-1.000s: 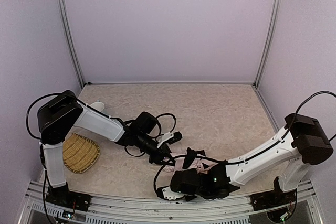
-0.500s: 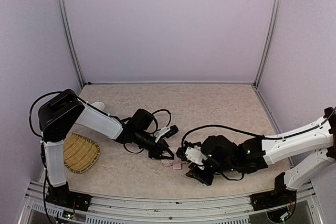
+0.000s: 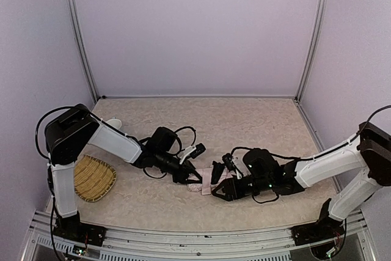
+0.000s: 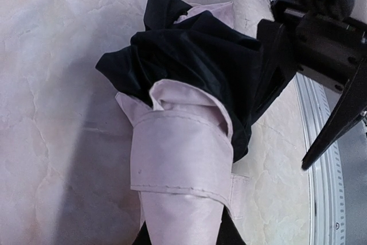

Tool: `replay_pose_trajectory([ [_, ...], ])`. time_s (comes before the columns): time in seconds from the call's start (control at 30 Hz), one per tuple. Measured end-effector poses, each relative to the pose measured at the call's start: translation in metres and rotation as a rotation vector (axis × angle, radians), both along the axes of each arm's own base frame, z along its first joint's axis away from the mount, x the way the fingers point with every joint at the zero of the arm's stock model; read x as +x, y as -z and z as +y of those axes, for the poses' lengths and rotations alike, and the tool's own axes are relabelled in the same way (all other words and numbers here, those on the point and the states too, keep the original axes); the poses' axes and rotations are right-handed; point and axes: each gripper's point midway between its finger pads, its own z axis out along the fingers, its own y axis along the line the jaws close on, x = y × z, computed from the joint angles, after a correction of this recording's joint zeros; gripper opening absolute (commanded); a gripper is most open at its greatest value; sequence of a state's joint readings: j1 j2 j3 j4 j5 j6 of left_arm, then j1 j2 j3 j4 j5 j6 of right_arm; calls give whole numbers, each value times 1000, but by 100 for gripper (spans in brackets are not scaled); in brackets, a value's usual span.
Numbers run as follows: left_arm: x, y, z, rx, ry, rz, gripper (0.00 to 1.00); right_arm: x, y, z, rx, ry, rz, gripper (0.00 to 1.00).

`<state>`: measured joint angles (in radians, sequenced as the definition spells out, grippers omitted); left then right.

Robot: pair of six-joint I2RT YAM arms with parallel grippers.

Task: Put away the umbrella

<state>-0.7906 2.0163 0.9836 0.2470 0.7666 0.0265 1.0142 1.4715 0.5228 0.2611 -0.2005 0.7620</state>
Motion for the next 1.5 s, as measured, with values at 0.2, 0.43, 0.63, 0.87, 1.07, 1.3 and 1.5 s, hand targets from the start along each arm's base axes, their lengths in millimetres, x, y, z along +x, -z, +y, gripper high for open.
replay_pose_trajectory([
  [0.2, 2, 0, 0, -2, -9, -8, 2, 11, 23, 14, -18, 9, 87, 55],
  [0.43, 5, 0, 0, 2, -25, -14, 2, 18, 27, 38, 11, -35, 100, 25],
  [0.63, 5, 0, 0, 2, -26, -15, 8, 21, 32, 38, 7, -41, 103, 0],
  [0.87, 8, -2, 9, 7, -64, -84, 56, 26, 33, 32, 9, -20, 100, 0],
  [1.07, 7, 0, 21, 53, -79, -187, 80, 29, 27, 28, 17, -11, 80, 0],
  [1.3, -5, -16, 35, 43, -60, -334, 99, 28, 25, 27, 17, -37, 53, 0],
  [1.5, -13, -62, 32, -6, -40, -609, 99, 27, 24, 29, 19, -53, 42, 0],
])
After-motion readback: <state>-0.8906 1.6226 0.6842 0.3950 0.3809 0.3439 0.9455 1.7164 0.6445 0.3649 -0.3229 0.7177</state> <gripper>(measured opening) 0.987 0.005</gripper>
